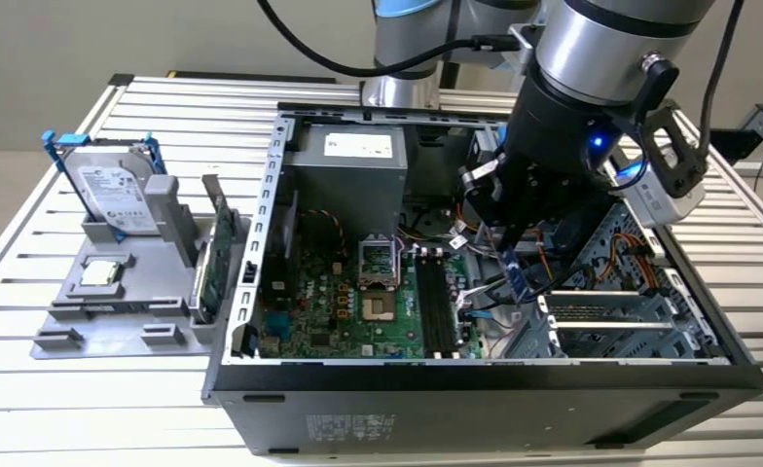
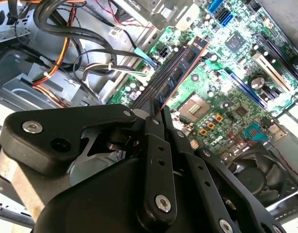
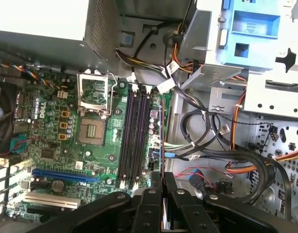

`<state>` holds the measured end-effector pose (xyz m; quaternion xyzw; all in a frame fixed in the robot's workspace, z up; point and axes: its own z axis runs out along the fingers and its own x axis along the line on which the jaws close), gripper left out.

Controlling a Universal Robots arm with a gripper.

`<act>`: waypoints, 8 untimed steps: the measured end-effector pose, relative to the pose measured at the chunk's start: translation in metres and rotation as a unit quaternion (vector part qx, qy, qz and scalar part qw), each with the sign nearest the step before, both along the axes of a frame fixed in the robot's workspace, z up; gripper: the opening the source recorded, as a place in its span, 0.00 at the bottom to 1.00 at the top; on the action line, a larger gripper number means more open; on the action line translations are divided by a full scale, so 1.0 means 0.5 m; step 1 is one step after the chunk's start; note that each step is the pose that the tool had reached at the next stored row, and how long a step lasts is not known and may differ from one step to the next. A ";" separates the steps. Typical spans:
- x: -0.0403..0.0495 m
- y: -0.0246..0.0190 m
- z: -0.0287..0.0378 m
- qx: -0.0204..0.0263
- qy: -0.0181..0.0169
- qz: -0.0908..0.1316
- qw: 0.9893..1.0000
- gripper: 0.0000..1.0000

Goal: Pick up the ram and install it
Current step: 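Insert the ram into the slot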

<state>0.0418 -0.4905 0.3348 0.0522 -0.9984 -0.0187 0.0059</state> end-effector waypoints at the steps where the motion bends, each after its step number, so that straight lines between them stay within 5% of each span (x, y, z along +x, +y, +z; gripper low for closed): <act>1: 0.000 0.0009 -0.001 0.000 0.000 0.000 1.000 0.00; 8: 0.003 0.0079 -0.006 0.000 0.000 -0.002 1.000 0.00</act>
